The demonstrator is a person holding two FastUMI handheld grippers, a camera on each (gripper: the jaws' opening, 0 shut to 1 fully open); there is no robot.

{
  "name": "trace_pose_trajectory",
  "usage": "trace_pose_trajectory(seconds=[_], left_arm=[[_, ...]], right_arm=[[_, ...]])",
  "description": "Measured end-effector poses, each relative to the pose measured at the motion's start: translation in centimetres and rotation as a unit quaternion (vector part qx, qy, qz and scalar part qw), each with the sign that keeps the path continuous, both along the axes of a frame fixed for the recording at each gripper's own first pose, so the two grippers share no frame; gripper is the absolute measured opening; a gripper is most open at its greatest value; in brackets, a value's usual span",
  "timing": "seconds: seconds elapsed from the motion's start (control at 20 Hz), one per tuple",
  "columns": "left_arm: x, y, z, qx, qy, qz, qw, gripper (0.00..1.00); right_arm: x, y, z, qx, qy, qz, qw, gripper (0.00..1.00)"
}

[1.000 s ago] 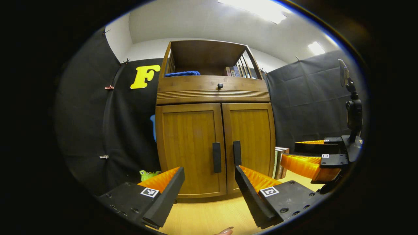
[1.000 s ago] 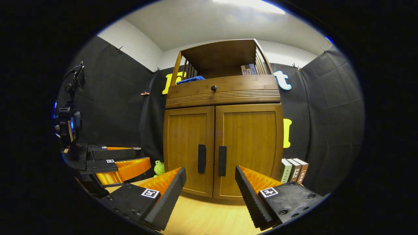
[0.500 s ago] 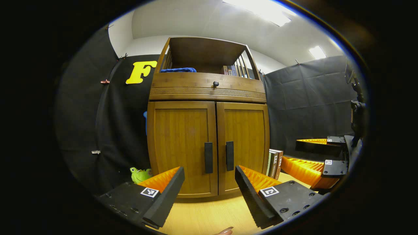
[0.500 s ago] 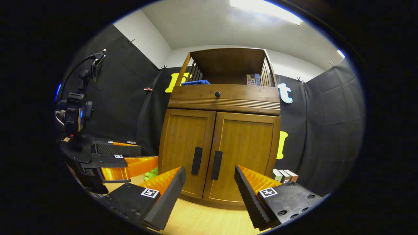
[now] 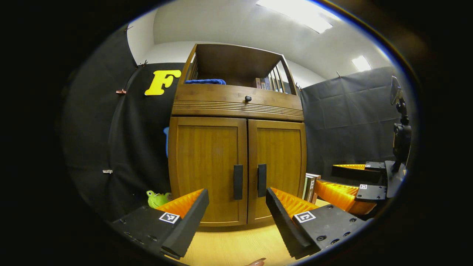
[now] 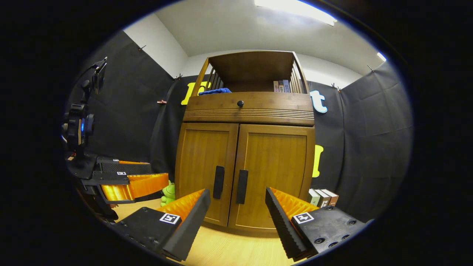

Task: Open the right door of the double-door shoe cabinet with the right hand, and open the left door with the left hand.

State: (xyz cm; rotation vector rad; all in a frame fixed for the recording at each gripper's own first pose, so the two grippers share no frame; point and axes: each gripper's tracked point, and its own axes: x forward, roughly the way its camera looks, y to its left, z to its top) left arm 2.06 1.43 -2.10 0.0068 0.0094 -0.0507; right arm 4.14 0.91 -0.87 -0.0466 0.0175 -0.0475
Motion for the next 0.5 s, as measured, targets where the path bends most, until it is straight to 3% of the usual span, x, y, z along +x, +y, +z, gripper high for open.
trace_pose_trajectory(seconds=[0.2,0.5], left_arm=[[0.1,0.1,-1.1,0.006,0.009,-0.008,1.0,0.96],[-1.6,0.7,-0.7,-0.003,-0.003,-0.024,1.0,0.96]], right_arm=[[3.4,-0.4,-1.2,0.024,0.006,-0.01,1.0,0.95],[9.0,-0.6,-3.2,0.019,0.014,-0.023,0.999,0.95]])
